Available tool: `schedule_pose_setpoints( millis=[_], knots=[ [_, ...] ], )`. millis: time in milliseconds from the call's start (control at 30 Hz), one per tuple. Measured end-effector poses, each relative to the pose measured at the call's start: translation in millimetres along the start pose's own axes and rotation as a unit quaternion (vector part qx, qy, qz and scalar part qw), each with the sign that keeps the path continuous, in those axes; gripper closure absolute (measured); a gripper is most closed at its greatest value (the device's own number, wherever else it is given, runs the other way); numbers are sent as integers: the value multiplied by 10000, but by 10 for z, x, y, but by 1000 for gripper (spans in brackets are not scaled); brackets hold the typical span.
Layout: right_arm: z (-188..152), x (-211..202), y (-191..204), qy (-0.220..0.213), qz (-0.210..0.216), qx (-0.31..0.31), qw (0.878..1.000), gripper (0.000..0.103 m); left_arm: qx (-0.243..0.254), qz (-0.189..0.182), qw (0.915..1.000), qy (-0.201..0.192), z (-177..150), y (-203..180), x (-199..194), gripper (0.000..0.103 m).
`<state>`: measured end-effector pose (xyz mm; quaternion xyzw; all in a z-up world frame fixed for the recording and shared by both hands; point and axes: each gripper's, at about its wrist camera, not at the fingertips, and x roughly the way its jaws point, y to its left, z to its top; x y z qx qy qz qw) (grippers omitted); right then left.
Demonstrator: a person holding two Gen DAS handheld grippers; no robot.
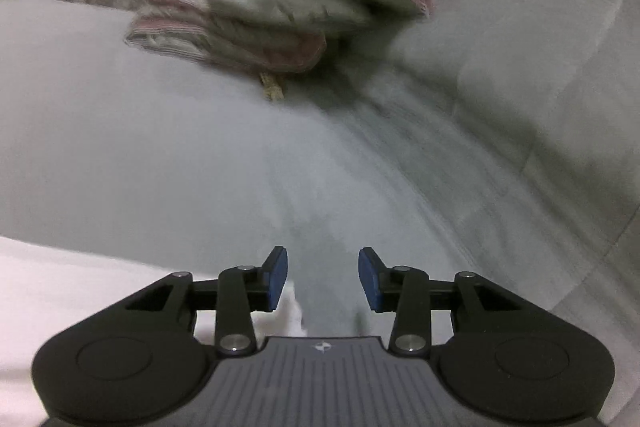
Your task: Fold clothes
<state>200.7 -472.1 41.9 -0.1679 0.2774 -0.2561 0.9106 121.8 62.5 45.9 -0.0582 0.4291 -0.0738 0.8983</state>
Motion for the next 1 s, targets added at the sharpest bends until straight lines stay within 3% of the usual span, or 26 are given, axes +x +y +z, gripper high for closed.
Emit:
schedule_pose_setpoints(
  millis=[67,200,300,433,500,633,733,800,900,1000],
  knots=[
    [102,-313,44,-159,307,-110,9993,56,-247,-82,9996,53,25,101,-26,35],
    [184,-1104,335,-319,1514,57,9879,52,-958,-313,9947,176,56,336,-82,37],
    [12,-1797,811,-343,2660,-397,9625,47,-1550,-582,9861,169,48,525,-185,37],
    [-290,-2566,1562,-784,3190,-1506,9324,47,-2199,-597,9736,106,19,799,-289,35],
    [-417,-2796,1887,-1017,3517,-1891,9112,47,-2409,-557,9688,153,-3,897,-286,35],
    [-600,-2949,2272,-1039,3921,-2229,8864,50,-2712,-716,9596,228,-29,963,-212,35],
    [-633,-2857,2297,-757,4230,-1894,8829,57,-2733,-610,9598,213,-29,940,-154,35],
    [-578,-2766,2234,-414,4555,-1323,8794,63,-2746,-538,9598,202,-28,925,-116,37],
    [-515,-2629,2164,39,4844,-664,8723,68,-2767,-432,9598,187,-27,902,-58,52],
    [-498,-2643,2174,11,4877,-711,8701,69,-2787,-325,9597,171,-26,880,-1,76]
  ],
)
